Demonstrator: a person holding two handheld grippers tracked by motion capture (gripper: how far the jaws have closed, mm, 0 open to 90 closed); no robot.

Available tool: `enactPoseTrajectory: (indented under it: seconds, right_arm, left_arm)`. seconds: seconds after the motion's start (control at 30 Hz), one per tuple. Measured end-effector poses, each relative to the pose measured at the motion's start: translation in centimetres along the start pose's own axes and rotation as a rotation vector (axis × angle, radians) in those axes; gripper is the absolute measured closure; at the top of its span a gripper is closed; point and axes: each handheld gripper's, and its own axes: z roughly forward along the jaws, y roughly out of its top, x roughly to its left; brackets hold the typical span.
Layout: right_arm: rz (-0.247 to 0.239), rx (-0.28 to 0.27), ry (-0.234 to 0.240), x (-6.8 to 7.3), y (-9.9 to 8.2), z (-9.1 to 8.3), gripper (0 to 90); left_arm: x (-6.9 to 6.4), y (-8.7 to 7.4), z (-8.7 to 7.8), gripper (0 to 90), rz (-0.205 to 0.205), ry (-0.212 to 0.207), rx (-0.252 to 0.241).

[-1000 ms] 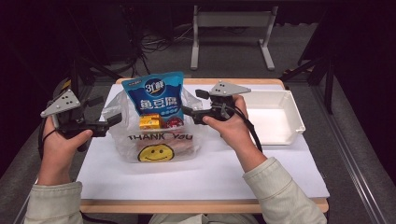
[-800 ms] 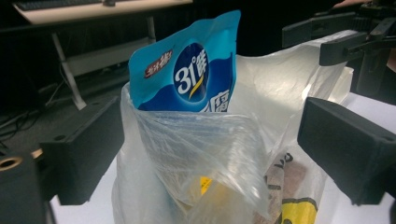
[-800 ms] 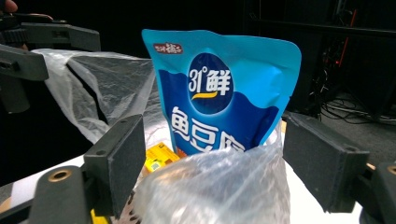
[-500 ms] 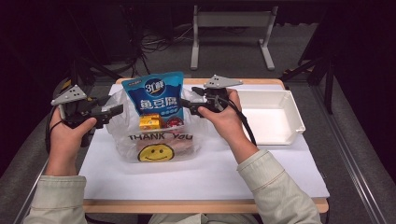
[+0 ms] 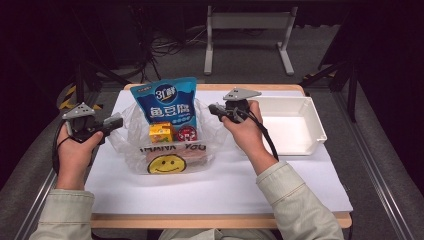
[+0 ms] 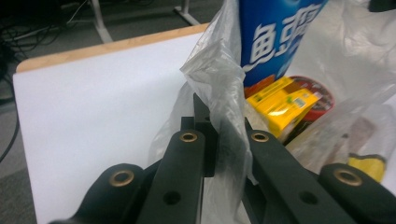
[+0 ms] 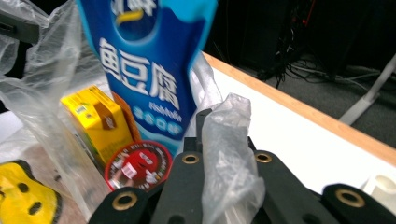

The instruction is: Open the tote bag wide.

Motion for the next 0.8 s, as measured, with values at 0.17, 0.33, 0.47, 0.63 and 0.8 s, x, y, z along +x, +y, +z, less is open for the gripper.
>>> enactPoseTrajectory:
  seconds: [0.17, 0.33, 0.47, 0.63, 0.8]
  right_arm:
    - [0.016, 0.019, 0.003, -0.2, -1.3, 0.4, 88.5]
    - [0.027, 0.041, -0.003, -0.3, -2.6, 1.0, 88.2]
    - [0.011, 0.061, -0.019, -0.3, -3.1, 1.3, 88.2]
    - [0.014, 0.078, -0.023, -0.5, -3.7, 1.5, 88.3]
    - [0.017, 0.101, -0.025, -0.6, -4.2, 1.8, 88.3]
  left_arm:
    - [0.7, -1.3, 0.5, 89.3, -0.028, -0.004, 0.009]
    - [1.2, -2.5, 1.5, 89.4, -0.045, 0.007, 0.021]
    - [1.6, -3.3, 2.2, 89.4, -0.064, 0.024, 0.039]
    - [2.0, -4.3, 3.1, 89.5, -0.084, 0.02, 0.064]
    - [2.1, -5.1, 3.7, 89.4, -0.093, 0.019, 0.087]
